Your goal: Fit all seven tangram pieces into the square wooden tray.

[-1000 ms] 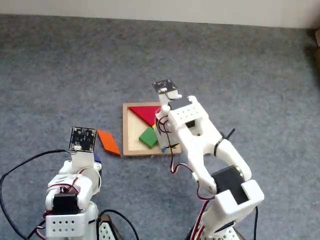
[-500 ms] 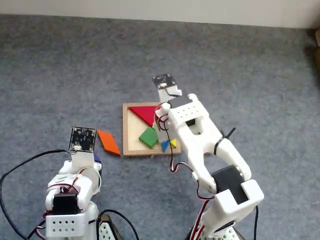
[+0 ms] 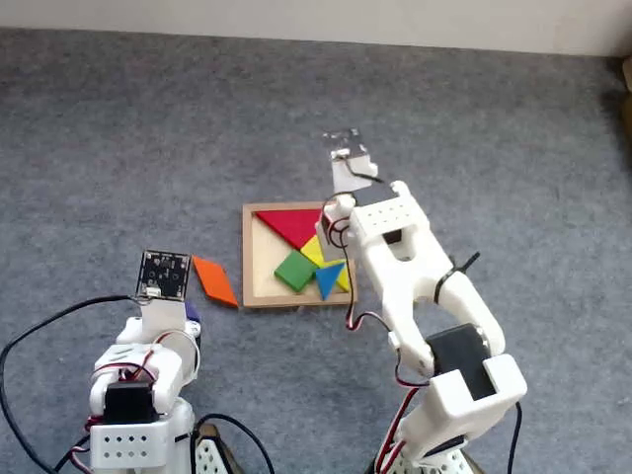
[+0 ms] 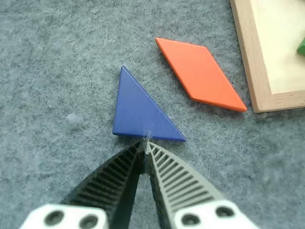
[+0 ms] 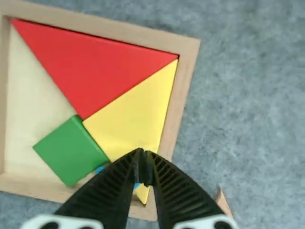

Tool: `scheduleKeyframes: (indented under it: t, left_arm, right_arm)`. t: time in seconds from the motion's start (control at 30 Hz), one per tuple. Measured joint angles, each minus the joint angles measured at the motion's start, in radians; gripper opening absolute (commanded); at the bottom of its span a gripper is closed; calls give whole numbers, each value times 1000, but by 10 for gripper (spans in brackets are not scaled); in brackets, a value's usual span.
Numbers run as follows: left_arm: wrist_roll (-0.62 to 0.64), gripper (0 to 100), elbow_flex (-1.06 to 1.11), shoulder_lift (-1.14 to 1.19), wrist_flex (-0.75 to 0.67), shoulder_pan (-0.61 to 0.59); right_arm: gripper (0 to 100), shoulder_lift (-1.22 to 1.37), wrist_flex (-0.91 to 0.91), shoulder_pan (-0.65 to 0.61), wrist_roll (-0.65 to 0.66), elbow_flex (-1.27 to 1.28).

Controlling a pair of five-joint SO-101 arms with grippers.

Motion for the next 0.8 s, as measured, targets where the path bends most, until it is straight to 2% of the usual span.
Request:
scheduleKeyframes:
  t: [0.17, 0.37, 0.8]
  left_arm:
    - [0, 26, 0, 0, 0, 0]
    - [0, 26, 0, 0, 0, 0]
    - [0, 26, 0, 0, 0, 0]
  right_arm:
    - [5, 100, 0, 5, -3, -12]
    - [5, 103, 43, 5, -3, -26]
    - [5, -104, 63, 20, 2, 69]
